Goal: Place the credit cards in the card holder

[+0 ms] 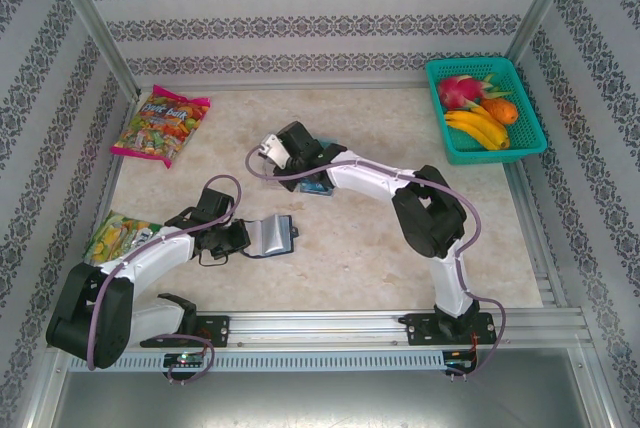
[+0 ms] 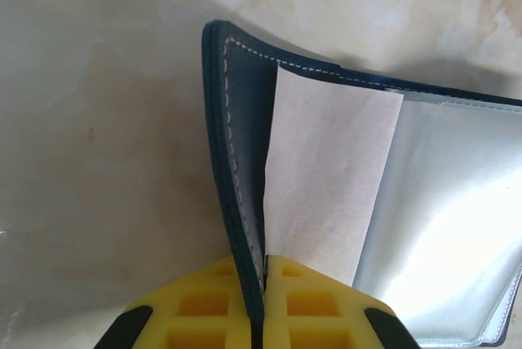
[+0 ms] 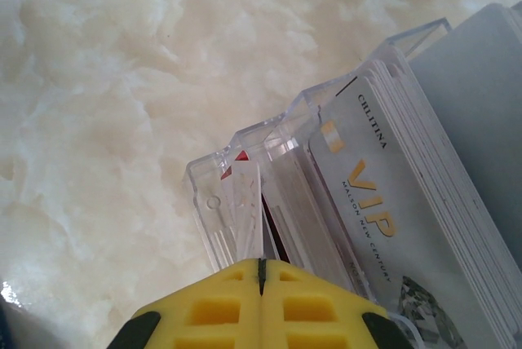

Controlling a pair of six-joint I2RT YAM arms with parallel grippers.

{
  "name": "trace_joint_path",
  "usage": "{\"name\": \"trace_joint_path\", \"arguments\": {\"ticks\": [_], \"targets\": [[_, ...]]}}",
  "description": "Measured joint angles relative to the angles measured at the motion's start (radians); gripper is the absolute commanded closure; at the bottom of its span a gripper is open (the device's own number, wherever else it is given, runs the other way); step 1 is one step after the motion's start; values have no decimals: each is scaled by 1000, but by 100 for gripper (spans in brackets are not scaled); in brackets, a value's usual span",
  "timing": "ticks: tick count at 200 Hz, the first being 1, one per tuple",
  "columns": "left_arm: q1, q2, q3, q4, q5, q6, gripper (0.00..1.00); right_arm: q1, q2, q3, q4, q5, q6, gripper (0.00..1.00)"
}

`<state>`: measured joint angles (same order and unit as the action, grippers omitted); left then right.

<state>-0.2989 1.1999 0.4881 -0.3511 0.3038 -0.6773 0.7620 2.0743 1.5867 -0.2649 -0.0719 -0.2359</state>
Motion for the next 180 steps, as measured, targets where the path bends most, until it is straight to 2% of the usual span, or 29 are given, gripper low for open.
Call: {"name": "trace_joint_path", "arguments": {"ticks": [58, 98, 180], "targets": [[0, 10, 0, 3, 3, 0, 100, -33, 2, 28, -40, -110, 74, 100], [0, 17, 0, 9, 10, 0, 100, -31, 24, 87, -67, -121, 77, 100], [0, 23, 3, 11, 13, 0, 100, -34, 22, 85, -87, -177, 155, 100]]}}
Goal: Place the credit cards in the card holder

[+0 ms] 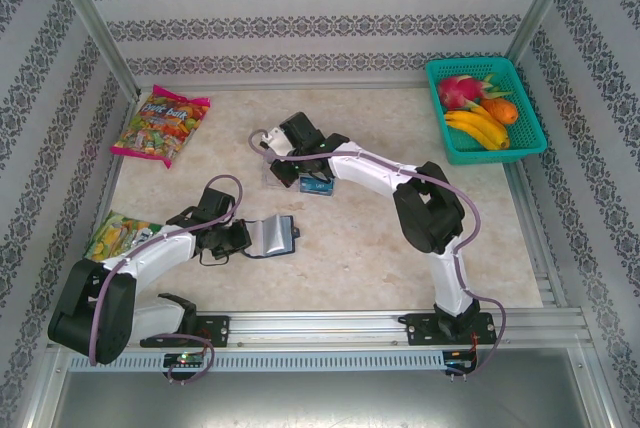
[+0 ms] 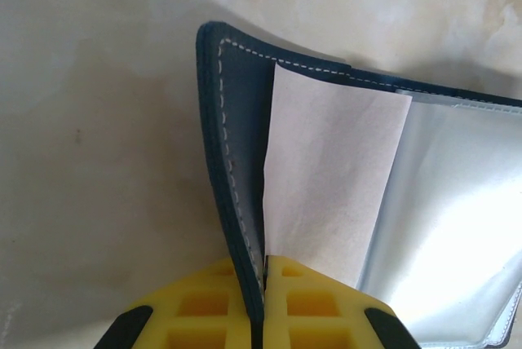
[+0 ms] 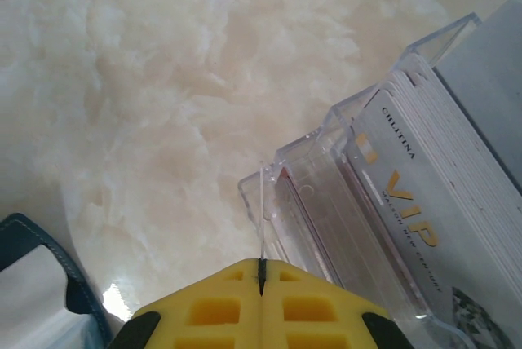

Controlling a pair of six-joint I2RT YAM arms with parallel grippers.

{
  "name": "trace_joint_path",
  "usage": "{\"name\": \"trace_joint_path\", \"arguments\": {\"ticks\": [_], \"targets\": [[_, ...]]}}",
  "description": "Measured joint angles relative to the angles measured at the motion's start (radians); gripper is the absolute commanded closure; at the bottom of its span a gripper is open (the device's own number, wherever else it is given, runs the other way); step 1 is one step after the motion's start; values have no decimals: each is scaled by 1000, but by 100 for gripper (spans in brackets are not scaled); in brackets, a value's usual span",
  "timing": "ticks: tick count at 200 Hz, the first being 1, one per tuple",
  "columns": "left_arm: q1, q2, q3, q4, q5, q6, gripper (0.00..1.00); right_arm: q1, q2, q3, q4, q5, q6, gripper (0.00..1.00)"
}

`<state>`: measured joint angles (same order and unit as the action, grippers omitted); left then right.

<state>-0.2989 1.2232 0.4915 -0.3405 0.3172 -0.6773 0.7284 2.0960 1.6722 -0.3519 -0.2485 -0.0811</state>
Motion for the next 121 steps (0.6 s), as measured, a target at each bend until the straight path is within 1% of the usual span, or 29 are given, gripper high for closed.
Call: {"name": "trace_joint_path", "arguments": {"ticks": [27, 67, 104, 121], "targets": [[0, 0, 5, 0, 3, 0, 100, 0, -55, -37, 8, -32, 46, 100], [0, 3, 6, 0, 11, 0, 100, 0, -185, -150, 59, -90, 144, 100], [0, 7, 6, 6, 23, 0, 100, 0, -261, -260, 121, -145, 248, 100], [0, 7, 6, 7, 25, 0, 96, 0, -280, -298, 142, -163, 292, 100]]}}
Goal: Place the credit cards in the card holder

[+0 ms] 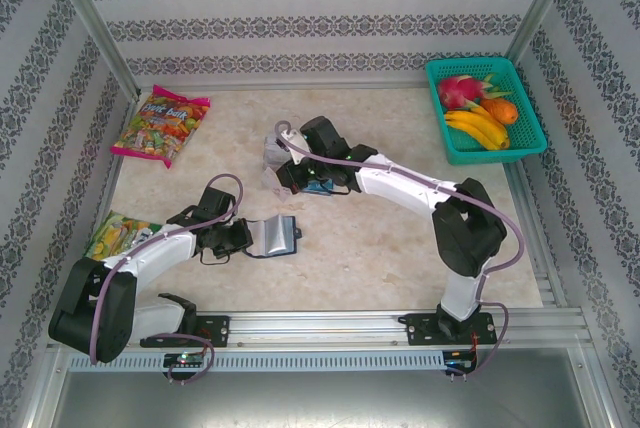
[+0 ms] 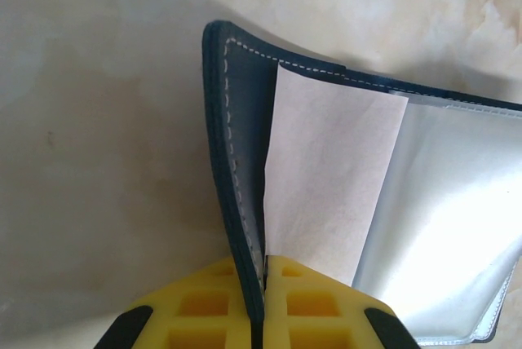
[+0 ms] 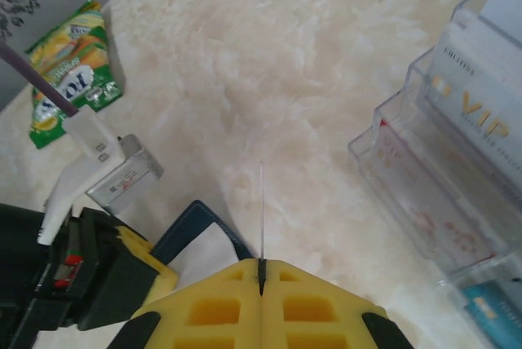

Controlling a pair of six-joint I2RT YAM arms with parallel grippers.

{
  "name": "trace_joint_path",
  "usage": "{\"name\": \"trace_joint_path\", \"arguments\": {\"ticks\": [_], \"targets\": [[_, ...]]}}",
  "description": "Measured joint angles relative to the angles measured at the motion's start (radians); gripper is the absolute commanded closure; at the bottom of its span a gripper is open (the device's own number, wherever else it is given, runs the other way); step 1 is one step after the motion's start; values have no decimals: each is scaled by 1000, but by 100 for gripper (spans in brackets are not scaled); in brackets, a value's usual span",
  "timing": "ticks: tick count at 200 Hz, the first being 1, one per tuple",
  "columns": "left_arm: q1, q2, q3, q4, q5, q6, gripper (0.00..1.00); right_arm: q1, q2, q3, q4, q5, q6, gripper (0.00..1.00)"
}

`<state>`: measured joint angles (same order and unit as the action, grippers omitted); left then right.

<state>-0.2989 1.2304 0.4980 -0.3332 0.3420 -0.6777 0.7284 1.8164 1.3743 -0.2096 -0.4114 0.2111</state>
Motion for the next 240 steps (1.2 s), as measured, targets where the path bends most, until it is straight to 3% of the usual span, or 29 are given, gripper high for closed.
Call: {"name": "trace_joint_path", "arguments": {"ticks": [14, 32, 62, 77, 133, 157, 208, 240], "targets": [[0, -1, 0, 0, 2, 0, 86, 0, -12, -25, 17, -6, 27, 100], [0, -3, 0, -2, 1, 0, 61, 0, -27, -49, 33, -10, 54, 100], [0, -15, 11, -35, -6, -11, 38, 0, -40, -68, 57, -18, 80, 100], [0, -35, 34, -66, -13, -10, 34, -5, -43, -75, 68, -24, 91, 100], [1, -158, 185, -209, -55, -10, 34, -49, -101, -114, 100, -40, 133, 100], [24, -203, 246, -202, 7, -21, 36, -69, -153, -143, 113, -51, 162, 100], [57, -85, 258, 135, 290, -161, 48, -120, -244, -192, 195, -112, 264, 100], [59, -24, 247, 369, 392, -253, 51, -140, -250, -207, 246, -155, 324, 100]]}}
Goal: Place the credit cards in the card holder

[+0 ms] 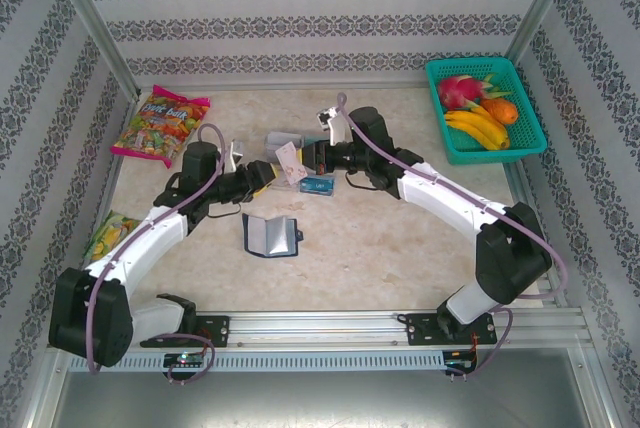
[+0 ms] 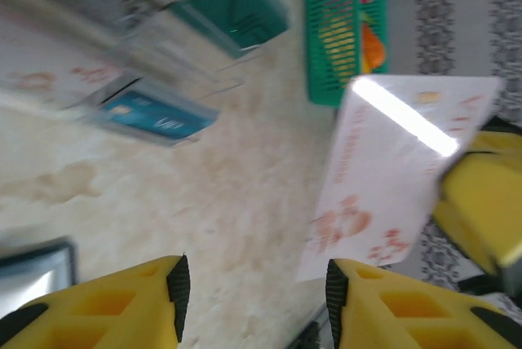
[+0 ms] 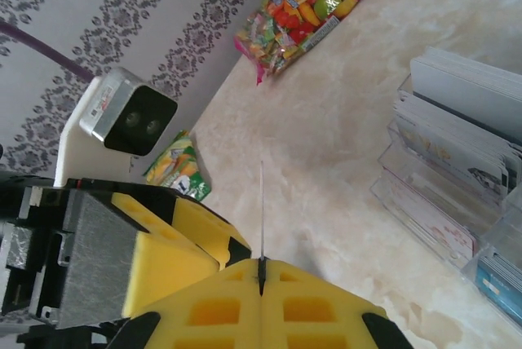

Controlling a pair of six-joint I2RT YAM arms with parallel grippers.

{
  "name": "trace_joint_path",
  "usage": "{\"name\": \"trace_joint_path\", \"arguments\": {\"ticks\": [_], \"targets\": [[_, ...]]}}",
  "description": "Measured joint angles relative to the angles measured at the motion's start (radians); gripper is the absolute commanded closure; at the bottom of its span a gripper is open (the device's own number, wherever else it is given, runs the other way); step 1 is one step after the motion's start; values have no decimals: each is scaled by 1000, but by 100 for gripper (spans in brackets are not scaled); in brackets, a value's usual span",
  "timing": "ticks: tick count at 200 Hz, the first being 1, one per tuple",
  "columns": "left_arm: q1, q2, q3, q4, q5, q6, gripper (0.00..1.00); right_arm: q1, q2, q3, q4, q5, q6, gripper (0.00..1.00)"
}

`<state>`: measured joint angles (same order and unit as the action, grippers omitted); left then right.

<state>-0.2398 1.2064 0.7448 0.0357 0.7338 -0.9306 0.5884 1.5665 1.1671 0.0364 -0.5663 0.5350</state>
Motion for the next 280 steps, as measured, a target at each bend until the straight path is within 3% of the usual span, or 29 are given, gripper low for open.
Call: {"name": "trace_joint_path", "arguments": {"ticks": [67, 133, 161, 196, 253, 270, 280], "targets": [[14, 55, -11, 287, 68, -117, 54, -17, 0, -18, 93, -64, 89, 100], [19, 118, -15, 393, 105, -193, 57, -17, 0, -18, 132, -90, 121, 100], [19, 140, -15, 460, 133, -231, 67, -17, 5, -18, 153, -105, 144, 100], [19, 140, -15, 467, 135, -234, 72, -27, 16, -18, 171, -106, 152, 100], [27, 139, -15, 490, 149, -247, 99, -45, 48, -18, 177, -99, 175, 100], [28, 139, -15, 492, 148, -250, 100, -48, 58, -18, 177, -102, 178, 100], [32, 139, -15, 493, 149, -249, 100, -48, 58, -18, 179, -105, 182, 87]]}}
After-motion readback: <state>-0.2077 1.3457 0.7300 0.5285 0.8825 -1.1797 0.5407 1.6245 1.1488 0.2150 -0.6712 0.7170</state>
